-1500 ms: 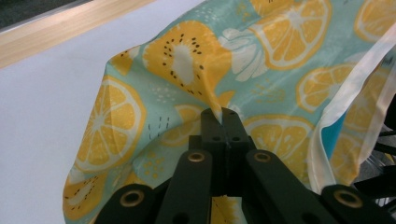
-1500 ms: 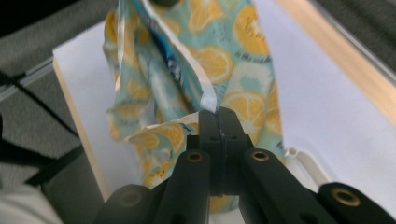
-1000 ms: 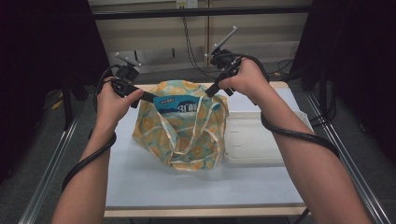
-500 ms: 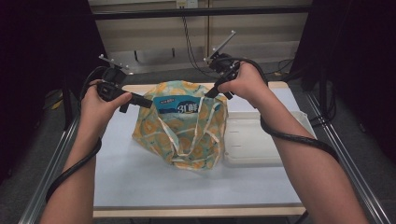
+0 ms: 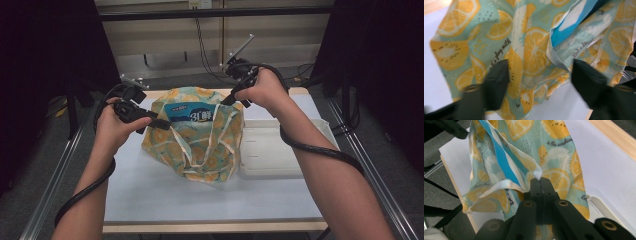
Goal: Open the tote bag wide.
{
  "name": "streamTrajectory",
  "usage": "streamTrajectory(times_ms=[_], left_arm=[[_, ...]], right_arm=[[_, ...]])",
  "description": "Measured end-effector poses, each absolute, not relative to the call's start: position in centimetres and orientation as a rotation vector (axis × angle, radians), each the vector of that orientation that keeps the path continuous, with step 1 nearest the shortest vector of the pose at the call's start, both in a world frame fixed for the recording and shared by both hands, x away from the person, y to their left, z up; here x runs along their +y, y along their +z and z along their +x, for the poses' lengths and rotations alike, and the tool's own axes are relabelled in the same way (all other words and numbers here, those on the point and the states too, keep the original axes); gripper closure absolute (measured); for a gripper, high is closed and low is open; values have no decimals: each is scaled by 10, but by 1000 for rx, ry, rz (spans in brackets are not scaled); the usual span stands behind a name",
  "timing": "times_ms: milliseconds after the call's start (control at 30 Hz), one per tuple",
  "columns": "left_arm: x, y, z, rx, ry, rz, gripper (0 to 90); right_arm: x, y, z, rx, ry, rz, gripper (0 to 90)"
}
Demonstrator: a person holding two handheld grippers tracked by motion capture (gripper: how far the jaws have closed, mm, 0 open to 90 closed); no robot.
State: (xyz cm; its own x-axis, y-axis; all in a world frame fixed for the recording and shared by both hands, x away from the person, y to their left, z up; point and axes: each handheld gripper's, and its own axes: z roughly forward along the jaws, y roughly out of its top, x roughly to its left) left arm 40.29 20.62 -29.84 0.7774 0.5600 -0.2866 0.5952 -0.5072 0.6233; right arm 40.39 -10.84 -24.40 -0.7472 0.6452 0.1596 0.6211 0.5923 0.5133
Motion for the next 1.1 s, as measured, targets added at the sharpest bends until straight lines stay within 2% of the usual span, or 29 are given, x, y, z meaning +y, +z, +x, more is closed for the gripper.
streamTrajectory(times_ms=[33,133,233,300,500,933,1100], left_arm=[[205,-301,402,854,-73,2221,437],[204,-303,403,823,-75,2212,685],[202,-303,405,826,-83,2223,828],[202,-303,405,836,-74,2217,884],[209,-296,403,841,-105,2229,900],[215,-236,399,752,-78,2214,900],[209,-218,405,747,-74,2153,900]], right_arm=[[-109,-244,404,2761,865,1100,900],[-110,-244,404,2766,862,1101,900],[-111,-245,404,2766,867,1099,900],[-111,-245,404,2760,870,1121,900],[-113,-247,404,2765,871,1114,900],[-113,-245,404,2759,873,1112,900],[-115,-244,404,2747,878,1128,900]])
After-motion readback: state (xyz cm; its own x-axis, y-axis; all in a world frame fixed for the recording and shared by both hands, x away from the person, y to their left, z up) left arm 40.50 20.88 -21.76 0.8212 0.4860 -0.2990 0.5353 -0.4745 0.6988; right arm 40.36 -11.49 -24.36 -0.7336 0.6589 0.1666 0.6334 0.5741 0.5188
